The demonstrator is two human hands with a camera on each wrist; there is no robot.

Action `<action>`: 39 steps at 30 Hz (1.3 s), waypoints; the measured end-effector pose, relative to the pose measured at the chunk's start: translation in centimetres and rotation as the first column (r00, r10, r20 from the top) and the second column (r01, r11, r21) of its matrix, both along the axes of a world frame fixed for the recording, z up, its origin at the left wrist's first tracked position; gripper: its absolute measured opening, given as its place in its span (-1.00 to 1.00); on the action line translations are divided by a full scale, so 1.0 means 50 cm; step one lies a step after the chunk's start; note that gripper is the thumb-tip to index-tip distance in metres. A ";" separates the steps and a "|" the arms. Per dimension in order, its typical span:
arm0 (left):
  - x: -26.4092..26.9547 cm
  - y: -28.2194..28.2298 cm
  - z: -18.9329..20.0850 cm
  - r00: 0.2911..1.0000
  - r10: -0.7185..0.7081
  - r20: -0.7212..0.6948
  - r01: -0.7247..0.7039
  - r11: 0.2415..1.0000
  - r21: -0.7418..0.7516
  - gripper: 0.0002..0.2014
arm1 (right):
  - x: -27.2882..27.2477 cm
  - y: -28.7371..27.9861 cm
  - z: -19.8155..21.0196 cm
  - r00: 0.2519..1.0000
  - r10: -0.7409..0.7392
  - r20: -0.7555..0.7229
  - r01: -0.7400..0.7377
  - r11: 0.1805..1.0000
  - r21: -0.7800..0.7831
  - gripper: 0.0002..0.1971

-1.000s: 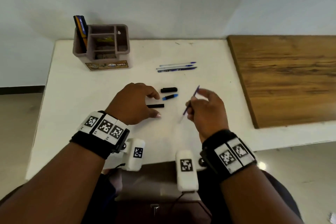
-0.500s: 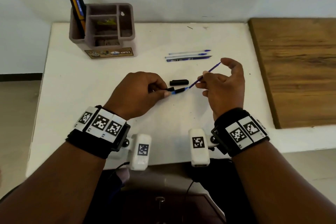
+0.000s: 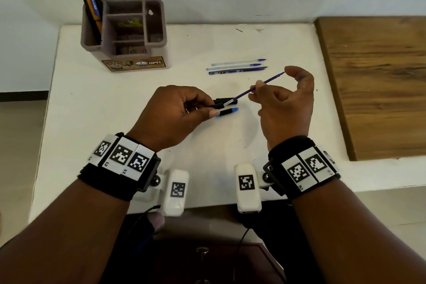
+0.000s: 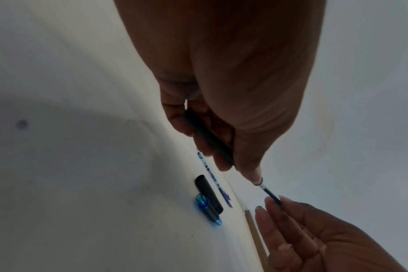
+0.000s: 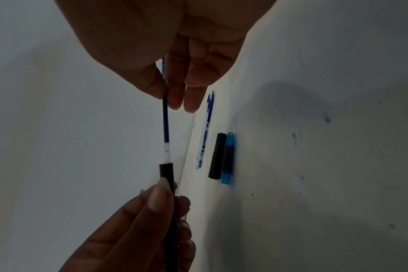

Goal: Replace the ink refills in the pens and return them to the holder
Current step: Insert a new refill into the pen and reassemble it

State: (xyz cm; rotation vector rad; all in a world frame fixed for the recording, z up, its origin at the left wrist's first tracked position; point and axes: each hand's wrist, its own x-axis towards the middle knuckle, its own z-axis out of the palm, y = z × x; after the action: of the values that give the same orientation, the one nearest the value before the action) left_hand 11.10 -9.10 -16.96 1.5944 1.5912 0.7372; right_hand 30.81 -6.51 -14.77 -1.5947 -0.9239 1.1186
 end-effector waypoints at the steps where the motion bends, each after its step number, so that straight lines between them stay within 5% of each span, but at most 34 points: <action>1: 0.001 0.000 0.001 1.000 0.001 0.007 -0.001 1.000 0.003 -0.91 | -0.002 -0.001 -0.002 1.000 0.012 0.019 -0.012 1.000 0.000 -0.56; 9: -0.003 0.002 -0.002 1.000 0.029 0.008 -0.029 0.999 0.038 -0.90 | -0.018 -0.012 -0.020 0.986 0.127 0.110 -0.132 0.991 0.036 -0.97; 18: -0.011 0.004 -0.002 0.999 0.053 0.010 -0.054 0.996 0.066 -0.86 | -0.002 0.001 -0.032 0.985 0.113 0.132 -0.122 0.991 0.060 -0.85; 20: -0.013 0.005 -0.001 0.998 0.060 0.002 -0.060 0.995 0.076 -0.87 | 0.006 0.003 -0.049 0.903 0.249 0.351 -0.257 0.966 -0.025 -0.89; 24: -0.016 0.007 0.000 0.998 0.066 -0.016 -0.065 0.994 0.086 -0.89 | -0.004 -0.012 -0.065 0.572 0.560 0.599 -0.520 0.813 -0.264 -0.82; 29: -0.016 0.006 0.000 0.998 0.057 -0.016 -0.055 0.995 0.082 -0.90 | -0.020 -0.018 -0.060 0.435 0.607 0.665 -0.530 0.769 -0.356 -0.84; 31: -0.018 0.007 0.000 0.998 0.053 -0.020 -0.051 0.996 0.079 -0.90 | -0.019 -0.018 -0.054 0.451 0.578 0.680 -0.530 0.786 -0.317 -0.85; 34: -0.021 0.009 -0.003 0.998 0.063 -0.006 -0.063 0.996 0.064 -0.92 | -0.006 -0.003 -0.037 0.656 0.404 0.637 -0.442 0.890 -0.109 -0.87; 39: -0.022 0.010 -0.007 0.998 0.058 -0.008 -0.058 0.997 0.052 -0.93 | 0.010 0.013 -0.007 0.924 0.212 0.318 -0.223 0.975 -0.002 -0.91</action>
State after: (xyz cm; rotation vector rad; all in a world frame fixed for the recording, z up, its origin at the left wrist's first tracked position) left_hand 10.01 -8.62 -17.29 1.5965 1.6434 0.8093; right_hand 31.29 -5.85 -15.14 -1.7042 -1.3533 1.0030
